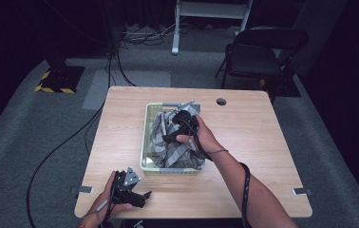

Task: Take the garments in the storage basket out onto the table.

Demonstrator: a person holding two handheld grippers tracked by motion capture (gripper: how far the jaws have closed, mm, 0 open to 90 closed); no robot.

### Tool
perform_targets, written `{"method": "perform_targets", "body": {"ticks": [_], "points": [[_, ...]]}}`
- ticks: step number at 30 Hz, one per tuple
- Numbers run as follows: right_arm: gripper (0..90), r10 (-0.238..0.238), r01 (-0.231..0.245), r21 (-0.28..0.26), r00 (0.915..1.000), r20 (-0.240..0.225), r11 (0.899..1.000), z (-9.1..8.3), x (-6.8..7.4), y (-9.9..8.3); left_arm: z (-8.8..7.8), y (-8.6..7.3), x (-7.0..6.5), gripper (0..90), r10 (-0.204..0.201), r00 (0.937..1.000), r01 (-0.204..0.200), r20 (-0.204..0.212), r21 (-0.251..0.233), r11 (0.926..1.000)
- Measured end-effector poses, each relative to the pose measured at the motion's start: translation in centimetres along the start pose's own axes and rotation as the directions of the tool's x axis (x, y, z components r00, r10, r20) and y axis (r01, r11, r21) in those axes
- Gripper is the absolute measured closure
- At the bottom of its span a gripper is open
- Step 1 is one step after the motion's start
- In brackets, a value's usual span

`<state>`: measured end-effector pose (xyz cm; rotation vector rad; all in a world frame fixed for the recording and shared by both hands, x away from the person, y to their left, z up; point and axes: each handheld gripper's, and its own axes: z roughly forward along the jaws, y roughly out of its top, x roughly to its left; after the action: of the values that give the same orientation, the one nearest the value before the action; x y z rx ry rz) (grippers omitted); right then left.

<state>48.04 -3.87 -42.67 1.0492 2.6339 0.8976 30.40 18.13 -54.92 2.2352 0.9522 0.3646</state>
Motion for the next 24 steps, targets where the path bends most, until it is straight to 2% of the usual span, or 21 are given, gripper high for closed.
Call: {"method": "perform_targets", "body": {"ticks": [5, 10, 13, 15, 19, 24], "points": [[2.3, 0.052, -0.054, 0.028, 0.9958, 0.075, 0.998, 1.0, 0.0, 0.5, 0.0, 0.0, 0.0, 0.1, 0.001, 1.0000, -0.001, 0.000, -0.001, 1.0000], [1.4, 0.051, -0.061, 0.066, 0.9883, 0.144, 0.996, 2.5, 0.2, 0.5, 0.0, 0.0, 0.0, 0.2, 0.002, 1.0000, -0.002, 0.000, -0.001, 1.0000], [3.0, 0.074, -0.089, 0.088, 0.9841, 0.161, 0.992, 3.3, 0.1, 0.4, 0.0, 0.0, 0.0, 0.1, 0.002, 1.0000, -0.002, 0.001, 0.000, 1.0000], [5.5, 0.051, -0.074, 0.114, 0.9791, 0.197, 0.991, 3.9, 0.3, 0.3, 0.0, 0.0, 0.0, 0.2, 0.002, 1.0000, -0.002, 0.001, -0.001, 1.0000], [15.4, 0.049, -0.081, 0.143, 0.9756, 0.214, 0.986, 4.4, 0.3, 0.2, 0.0, 0.0, 0.0, 0.1, 0.003, 1.0000, -0.003, 0.001, 0.000, 1.0000], [28.7, 0.059, -0.089, 0.153, 0.9788, 0.196, 0.984, 4.5, -0.1, 0.1, 0.0, 0.0, 0.0, 0.1, 0.004, 1.0000, -0.004, 0.001, 0.000, 1.0000]]}}
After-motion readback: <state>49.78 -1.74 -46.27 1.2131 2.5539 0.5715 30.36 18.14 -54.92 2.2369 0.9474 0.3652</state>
